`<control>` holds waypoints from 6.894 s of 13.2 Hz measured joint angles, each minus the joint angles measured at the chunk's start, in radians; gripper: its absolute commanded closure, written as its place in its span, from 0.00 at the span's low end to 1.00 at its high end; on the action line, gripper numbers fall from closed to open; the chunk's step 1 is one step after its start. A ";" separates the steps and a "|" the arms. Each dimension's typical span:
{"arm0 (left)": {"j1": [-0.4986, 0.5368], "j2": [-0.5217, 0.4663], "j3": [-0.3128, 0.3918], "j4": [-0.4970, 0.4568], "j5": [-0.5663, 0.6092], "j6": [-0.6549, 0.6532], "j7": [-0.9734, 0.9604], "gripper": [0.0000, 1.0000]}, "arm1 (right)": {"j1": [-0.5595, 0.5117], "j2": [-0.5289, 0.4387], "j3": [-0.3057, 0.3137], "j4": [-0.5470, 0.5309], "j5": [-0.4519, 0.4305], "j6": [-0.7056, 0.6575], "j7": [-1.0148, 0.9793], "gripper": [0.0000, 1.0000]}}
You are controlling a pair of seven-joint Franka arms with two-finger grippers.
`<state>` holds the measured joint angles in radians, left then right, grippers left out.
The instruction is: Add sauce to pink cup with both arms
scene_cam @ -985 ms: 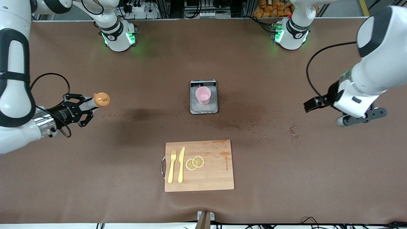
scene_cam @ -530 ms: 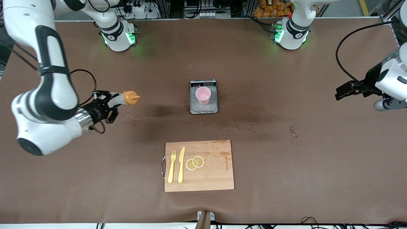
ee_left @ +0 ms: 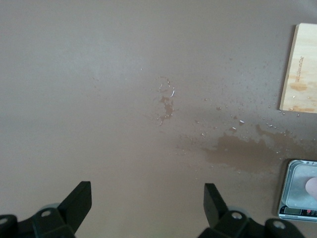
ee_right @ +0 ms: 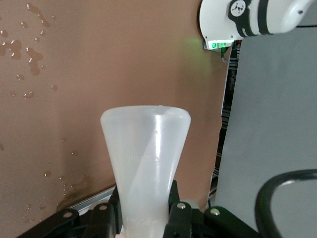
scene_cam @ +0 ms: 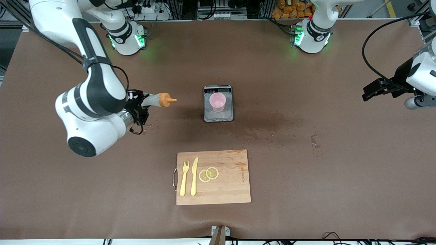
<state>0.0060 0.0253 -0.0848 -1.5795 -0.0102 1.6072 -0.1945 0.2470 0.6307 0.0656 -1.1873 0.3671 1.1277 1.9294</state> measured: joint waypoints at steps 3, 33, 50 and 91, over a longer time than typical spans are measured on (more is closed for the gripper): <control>0.001 -0.001 0.001 -0.002 0.000 0.015 0.000 0.00 | 0.059 0.000 0.000 0.001 -0.038 0.013 0.110 0.65; 0.006 0.000 0.000 -0.005 -0.001 0.026 0.000 0.00 | 0.412 0.124 -0.003 -0.009 -0.332 0.076 0.465 0.94; 0.006 0.007 0.000 -0.008 -0.001 0.029 0.000 0.00 | 0.366 0.125 -0.014 0.041 -0.328 0.074 0.432 1.00; 0.007 0.009 0.001 -0.019 -0.001 0.036 0.000 0.00 | -0.513 -0.047 -0.020 -0.088 -0.018 -0.113 -1.018 1.00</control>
<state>0.0133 0.0343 -0.0841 -1.5989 -0.0107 1.6431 -0.1945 -0.2658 0.5835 0.0460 -1.2753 0.3490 1.0148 0.9118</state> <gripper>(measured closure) 0.000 0.634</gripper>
